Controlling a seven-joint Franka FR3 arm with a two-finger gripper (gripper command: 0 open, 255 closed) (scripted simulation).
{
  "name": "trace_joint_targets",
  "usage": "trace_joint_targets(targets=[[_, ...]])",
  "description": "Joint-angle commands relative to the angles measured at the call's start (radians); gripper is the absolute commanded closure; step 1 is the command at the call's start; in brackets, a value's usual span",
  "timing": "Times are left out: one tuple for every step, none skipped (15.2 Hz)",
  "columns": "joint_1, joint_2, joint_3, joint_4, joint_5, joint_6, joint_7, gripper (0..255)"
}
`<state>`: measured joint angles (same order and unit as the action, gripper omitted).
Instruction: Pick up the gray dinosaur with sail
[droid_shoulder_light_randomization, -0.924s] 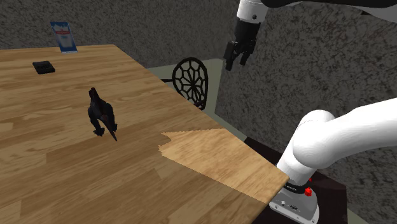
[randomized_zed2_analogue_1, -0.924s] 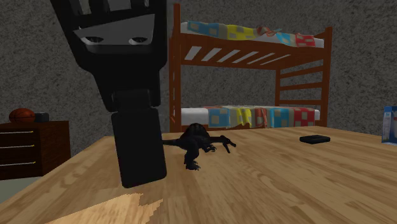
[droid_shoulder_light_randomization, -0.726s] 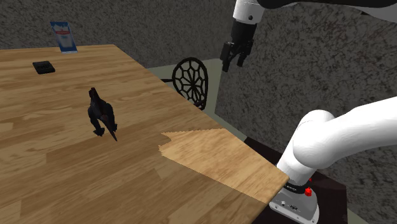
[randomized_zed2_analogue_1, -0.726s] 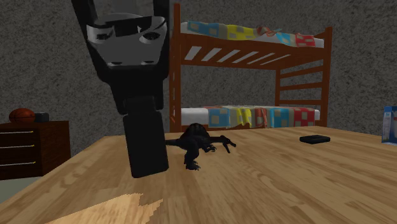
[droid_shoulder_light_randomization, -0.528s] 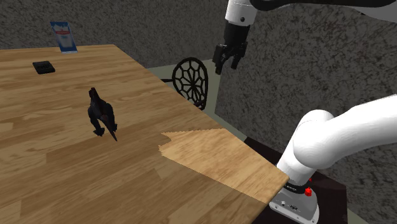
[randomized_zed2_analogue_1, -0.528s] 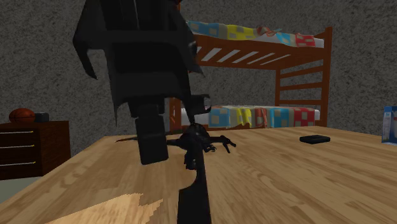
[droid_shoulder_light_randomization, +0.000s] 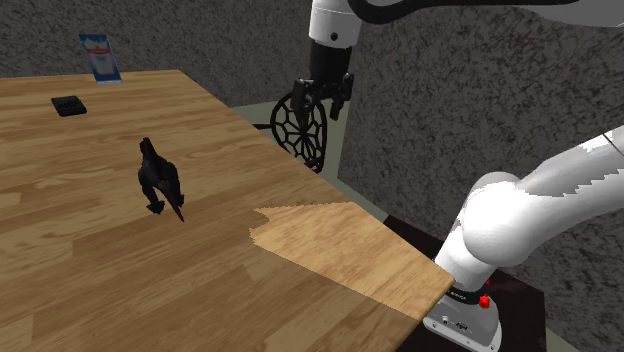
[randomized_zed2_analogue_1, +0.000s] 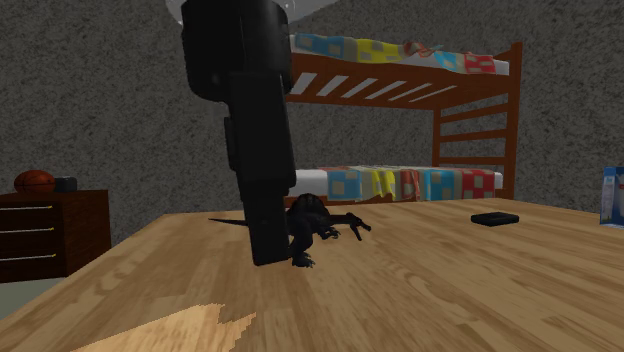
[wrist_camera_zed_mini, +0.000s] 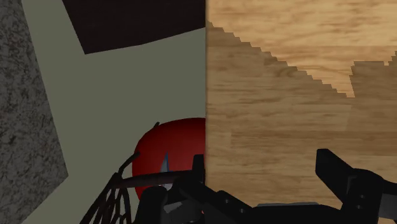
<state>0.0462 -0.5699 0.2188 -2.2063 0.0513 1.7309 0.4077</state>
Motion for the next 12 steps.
trace_joint_targets(targets=[[0.007,0.052,0.04,0.034,0.013,0.018,0.052,0],[0.01,0.077,0.059,0.052,0.017,0.025,0.076,0],[0.012,0.103,0.078,0.071,0.019,0.032,0.101,0],[0.015,0.13,0.096,0.091,0.021,0.039,0.125,0],[0.017,0.157,0.115,0.112,0.021,0.045,0.15,0],[0.019,0.186,0.133,0.135,0.02,0.051,0.175,0],[0.021,0.215,0.152,0.159,0.017,0.056,0.2,0],[0.023,0.246,0.17,0.184,0.013,0.06,0.226,0],[0.025,0.277,0.188,0.21,0.007,0.064,0.252,0],[0.028,0.31,0.205,0.238,0.0,0.068,0.279,0],[0.031,0.343,0.223,0.267,-0.01,0.07,0.306,0],[0.034,0.377,0.241,0.297,-0.02,0.072,0.333,0]])
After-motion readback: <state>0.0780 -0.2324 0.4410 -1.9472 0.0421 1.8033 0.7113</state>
